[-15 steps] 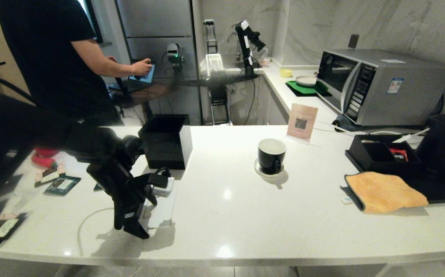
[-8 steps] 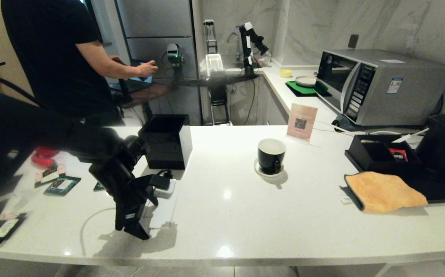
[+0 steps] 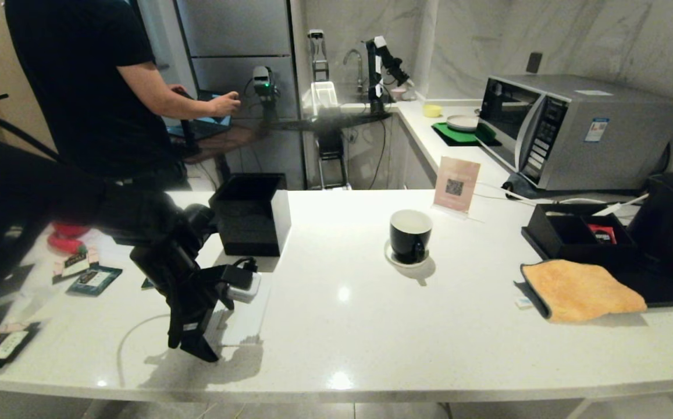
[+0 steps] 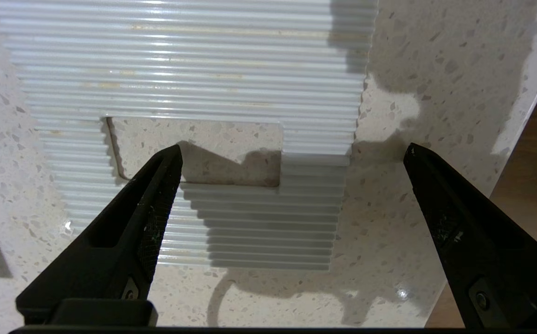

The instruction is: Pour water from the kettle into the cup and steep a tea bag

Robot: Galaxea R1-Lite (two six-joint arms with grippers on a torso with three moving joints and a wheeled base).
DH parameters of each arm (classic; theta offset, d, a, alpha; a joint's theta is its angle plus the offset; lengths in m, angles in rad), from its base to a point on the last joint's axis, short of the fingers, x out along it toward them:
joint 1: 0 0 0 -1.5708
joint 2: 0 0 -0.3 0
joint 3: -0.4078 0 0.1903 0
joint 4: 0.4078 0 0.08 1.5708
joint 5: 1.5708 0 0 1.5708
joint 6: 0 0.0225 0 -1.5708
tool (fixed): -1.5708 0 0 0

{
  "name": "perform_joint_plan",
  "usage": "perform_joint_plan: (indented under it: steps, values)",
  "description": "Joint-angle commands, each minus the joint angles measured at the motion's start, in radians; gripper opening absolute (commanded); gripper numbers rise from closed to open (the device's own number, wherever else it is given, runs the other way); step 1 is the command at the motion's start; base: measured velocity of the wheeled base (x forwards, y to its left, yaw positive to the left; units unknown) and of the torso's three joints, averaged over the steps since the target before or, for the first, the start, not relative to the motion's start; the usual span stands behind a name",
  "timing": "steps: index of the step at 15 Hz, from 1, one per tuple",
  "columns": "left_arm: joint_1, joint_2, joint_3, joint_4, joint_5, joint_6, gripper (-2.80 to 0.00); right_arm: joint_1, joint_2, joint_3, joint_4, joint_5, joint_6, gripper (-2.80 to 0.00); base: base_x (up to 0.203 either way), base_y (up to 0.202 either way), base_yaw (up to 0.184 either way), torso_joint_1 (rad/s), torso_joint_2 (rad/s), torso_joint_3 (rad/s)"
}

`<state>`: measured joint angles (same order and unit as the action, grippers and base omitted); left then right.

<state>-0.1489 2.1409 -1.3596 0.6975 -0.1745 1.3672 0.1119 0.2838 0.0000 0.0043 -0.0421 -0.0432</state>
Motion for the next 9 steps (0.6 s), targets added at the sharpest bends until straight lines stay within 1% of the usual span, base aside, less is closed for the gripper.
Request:
perform_joint_plan:
  steps: [1, 5, 6, 9]
  values:
    - [0.000, -0.002, -0.001, 0.004, 0.001, 0.019, 0.00, 0.000, 0.001, 0.000, 0.000, -0.001, 0.000, -2.80, 0.000, 0.000, 0.000, 0.000, 0.00, 0.000]
    - [-0.001, -0.002, 0.000, 0.004, 0.001, 0.021, 0.00, 0.000, 0.001, 0.000, 0.000, -0.001, 0.000, -2.80, 0.000, 0.000, 0.000, 0.000, 0.00, 0.000]
    - [-0.001, -0.002, 0.000, 0.004, 0.001, 0.021, -2.80, 0.000, 0.001, 0.000, 0.000, -0.001, 0.000, -2.80, 0.000, 0.000, 0.000, 0.000, 0.00, 0.000]
    - [-0.003, -0.002, -0.001, 0.004, 0.001, 0.023, -2.80, 0.000, 0.001, 0.000, 0.000, 0.000, -0.001, -2.80, 0.000, 0.000, 0.000, 0.000, 0.00, 0.000]
